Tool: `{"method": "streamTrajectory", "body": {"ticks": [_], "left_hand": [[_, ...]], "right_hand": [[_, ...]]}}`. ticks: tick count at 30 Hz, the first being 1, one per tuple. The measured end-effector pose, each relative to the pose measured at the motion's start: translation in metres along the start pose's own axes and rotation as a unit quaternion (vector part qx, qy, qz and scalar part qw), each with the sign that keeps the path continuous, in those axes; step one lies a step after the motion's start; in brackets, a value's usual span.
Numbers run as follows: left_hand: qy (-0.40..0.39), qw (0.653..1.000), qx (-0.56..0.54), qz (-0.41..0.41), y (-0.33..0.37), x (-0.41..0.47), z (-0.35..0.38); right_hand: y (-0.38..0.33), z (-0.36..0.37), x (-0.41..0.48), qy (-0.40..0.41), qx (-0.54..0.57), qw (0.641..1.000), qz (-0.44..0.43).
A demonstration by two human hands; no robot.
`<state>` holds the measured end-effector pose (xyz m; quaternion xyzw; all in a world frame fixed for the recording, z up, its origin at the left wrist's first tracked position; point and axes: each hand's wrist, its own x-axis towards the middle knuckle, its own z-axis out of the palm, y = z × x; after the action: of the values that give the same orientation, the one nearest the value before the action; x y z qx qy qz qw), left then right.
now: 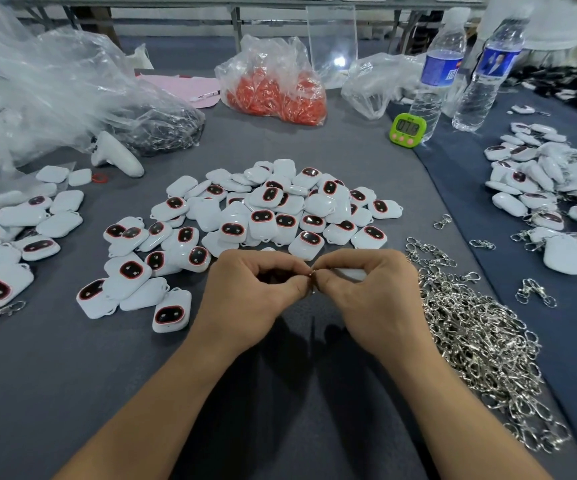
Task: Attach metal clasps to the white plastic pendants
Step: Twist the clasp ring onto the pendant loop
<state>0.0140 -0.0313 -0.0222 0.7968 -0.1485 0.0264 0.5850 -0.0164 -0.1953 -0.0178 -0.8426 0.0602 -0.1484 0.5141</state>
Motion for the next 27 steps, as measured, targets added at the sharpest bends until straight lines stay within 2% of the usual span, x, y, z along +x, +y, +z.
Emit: {"method": "streamTrajectory", "body": {"ticks": [12,21,27], "left_hand": [[-0.026,0.999,0.015,-0.031,0.002,-0.002,-0.002],[0.007,0.999,-0.018,-0.035,0.007,-0.004,0.0],[0.019,0.999,-0.03,-0.037,0.009,-0.004,0.0]], "right_hand": [[0.003,-0.004,0.002,-0.057,0.004,0.998,-0.034],[0.009,0.001,0.007,-0.08,0.134,0.987,-0.023],[0.009,-0.001,0.008,-0.097,0.145,0.984,-0.027]]}}
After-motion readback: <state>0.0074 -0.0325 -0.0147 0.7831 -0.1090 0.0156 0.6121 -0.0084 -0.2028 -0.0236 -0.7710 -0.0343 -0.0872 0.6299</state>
